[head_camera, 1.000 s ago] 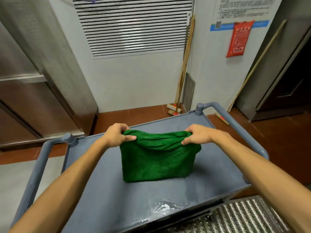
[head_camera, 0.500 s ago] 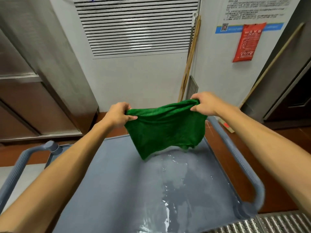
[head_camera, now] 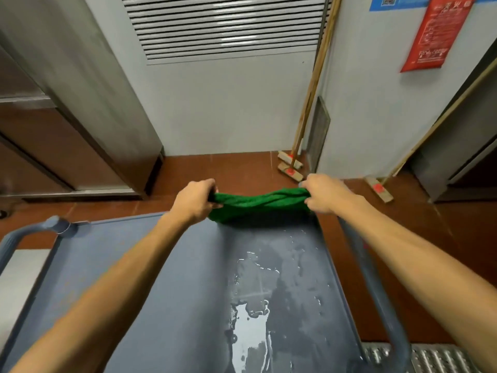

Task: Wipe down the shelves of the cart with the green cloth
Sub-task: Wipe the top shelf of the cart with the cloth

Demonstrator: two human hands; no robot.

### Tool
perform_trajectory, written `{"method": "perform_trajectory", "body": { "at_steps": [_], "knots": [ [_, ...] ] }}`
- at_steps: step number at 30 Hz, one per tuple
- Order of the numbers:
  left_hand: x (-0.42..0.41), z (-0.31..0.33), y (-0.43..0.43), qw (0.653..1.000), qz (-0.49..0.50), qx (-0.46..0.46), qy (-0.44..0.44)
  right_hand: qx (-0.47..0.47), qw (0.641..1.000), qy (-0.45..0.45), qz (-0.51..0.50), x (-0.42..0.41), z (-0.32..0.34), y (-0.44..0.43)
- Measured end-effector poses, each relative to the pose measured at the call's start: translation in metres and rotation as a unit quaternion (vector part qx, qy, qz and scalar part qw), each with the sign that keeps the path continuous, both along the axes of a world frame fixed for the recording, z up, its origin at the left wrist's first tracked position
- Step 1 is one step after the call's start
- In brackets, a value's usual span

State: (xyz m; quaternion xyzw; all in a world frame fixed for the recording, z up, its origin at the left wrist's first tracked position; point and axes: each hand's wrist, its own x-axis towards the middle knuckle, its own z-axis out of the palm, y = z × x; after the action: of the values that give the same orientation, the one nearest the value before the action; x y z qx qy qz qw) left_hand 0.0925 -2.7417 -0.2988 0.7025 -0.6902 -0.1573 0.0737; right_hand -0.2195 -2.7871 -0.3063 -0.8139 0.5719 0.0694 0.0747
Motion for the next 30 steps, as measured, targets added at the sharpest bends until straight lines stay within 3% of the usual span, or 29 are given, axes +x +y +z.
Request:
{"method": "perform_trajectory", "body": {
  "at_steps": [5,9,19,30],
  "knots": [
    [-0.029,-0.079,0.036,0.994,-0.042,0.091,-0.049,0.095,0.991,0.081,0.057,-0.007,-0.086,0.044],
    [-0.033,-0.115,0.064,0.989,-0.065,0.118,-0.060,0.116,0.988,0.081,0.065,-0.012,-0.121,0.067],
    [-0.033,-0.151,0.110,0.983,-0.060,0.159,-0.075,0.100,0.992,0.074,0.004,-0.003,-0.136,0.098],
    [-0.030,-0.161,0.161,0.990,-0.042,0.134,-0.019,0.106,0.993,0.036,-0.038,-0.002,-0.141,0.154]
  ]
}}
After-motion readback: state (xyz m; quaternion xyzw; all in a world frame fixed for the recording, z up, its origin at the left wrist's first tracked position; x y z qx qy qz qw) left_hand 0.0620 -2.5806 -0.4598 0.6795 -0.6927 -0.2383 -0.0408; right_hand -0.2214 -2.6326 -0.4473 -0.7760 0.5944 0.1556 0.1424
